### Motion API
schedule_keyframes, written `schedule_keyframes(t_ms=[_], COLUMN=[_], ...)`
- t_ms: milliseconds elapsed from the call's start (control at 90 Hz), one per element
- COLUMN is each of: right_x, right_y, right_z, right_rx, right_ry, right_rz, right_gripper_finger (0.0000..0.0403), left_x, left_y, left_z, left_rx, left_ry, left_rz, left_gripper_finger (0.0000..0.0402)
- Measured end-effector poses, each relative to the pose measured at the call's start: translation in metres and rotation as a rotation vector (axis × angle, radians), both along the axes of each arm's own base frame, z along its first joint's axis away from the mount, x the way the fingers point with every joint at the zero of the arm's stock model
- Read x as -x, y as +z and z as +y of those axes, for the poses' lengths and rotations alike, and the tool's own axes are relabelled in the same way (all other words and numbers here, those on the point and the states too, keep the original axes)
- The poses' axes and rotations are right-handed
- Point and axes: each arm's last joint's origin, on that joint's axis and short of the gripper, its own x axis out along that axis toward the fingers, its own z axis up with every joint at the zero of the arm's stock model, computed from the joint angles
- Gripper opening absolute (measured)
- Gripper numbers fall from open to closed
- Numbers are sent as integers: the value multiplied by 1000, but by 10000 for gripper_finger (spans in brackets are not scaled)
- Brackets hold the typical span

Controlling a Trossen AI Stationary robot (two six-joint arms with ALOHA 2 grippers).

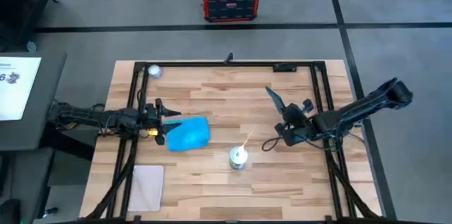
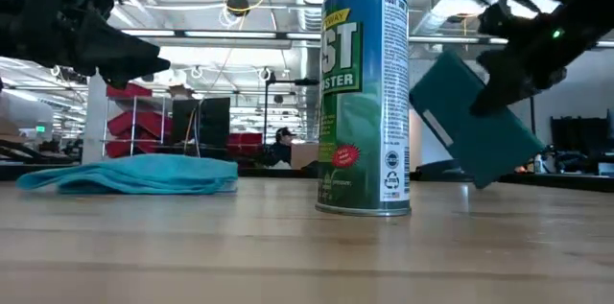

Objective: Apply microfiber cloth
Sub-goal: Wipe the back of the blue tablet with the blue microfiber cloth

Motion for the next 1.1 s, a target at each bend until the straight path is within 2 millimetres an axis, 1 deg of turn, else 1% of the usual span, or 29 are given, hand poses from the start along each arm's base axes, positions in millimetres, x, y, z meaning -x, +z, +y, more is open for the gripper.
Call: schedule_keyframes(t_ms=[111,256,322,400,533,633,989,1100], right_x=[-7,-18,-23,-26,-30,-33,-49,-55], right_y=[-10,-17,-18,-20,-19,-18,-9,-10], right_z=[-3,-2,-1,1,3,4,10,13], right_rx=[20,16,-19,-89,-117,-118,-154,-160], right_ry=[-38,-34,-24,2,17,44,180,221], right_rz=[25,-4,-34,-54,-89,-95,-188,-202], right_gripper_finger=[8,8,11,25,58,72,79,80], left_x=[0,0,0,0,0,0,0,0], left_y=[0,0,0,0,0,0,0,0], left_z=[0,0,0,0,0,0,0,0], left_rx=[4,8,10,13,17,17,17,18], left_ry=[0,2,2,2,3,3,2,2], left_rz=[0,-1,-1,-2,-2,-2,-3,-3], left_gripper_finger=[187,187,187,187,187,187,187,187])
